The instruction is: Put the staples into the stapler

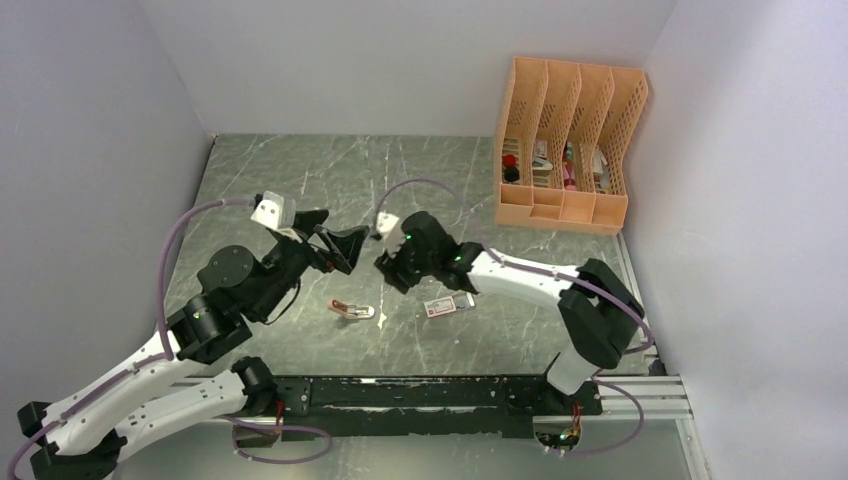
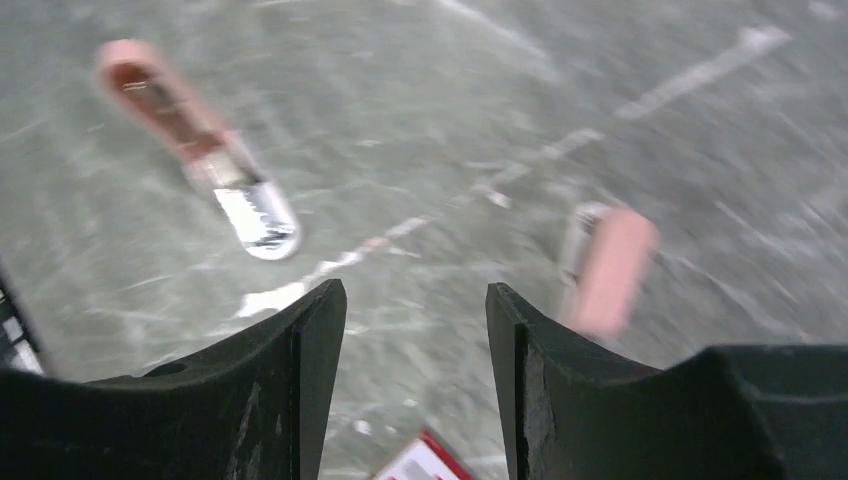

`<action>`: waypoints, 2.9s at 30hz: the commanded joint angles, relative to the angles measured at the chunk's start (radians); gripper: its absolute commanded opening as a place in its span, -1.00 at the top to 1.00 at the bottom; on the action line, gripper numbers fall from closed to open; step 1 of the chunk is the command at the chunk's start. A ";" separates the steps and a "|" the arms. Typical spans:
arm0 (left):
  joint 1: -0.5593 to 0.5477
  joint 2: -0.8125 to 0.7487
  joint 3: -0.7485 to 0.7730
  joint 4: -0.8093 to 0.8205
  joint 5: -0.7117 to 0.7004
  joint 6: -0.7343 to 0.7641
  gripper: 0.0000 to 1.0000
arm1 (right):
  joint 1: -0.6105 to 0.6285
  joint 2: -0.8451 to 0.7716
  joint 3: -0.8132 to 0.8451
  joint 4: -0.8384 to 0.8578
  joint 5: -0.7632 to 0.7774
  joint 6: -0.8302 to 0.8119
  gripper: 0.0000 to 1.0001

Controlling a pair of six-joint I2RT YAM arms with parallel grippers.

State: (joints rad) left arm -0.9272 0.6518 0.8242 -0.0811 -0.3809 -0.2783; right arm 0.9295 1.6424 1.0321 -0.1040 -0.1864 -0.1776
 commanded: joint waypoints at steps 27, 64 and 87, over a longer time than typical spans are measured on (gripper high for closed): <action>-0.001 0.024 0.042 -0.055 0.002 0.003 -0.97 | -0.189 0.311 0.343 -0.225 0.091 0.037 -0.05; -0.001 0.002 0.039 -0.076 0.005 0.007 -0.98 | -0.200 0.289 0.413 -0.346 0.375 0.517 -0.11; -0.001 -0.026 0.054 -0.115 -0.037 -0.017 -0.97 | -0.164 0.569 0.717 -0.488 0.254 -0.035 -0.57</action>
State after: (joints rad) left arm -0.9272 0.6315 0.8429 -0.1707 -0.4000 -0.2855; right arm 0.7490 2.1761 1.7088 -0.5186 -0.0093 -0.1543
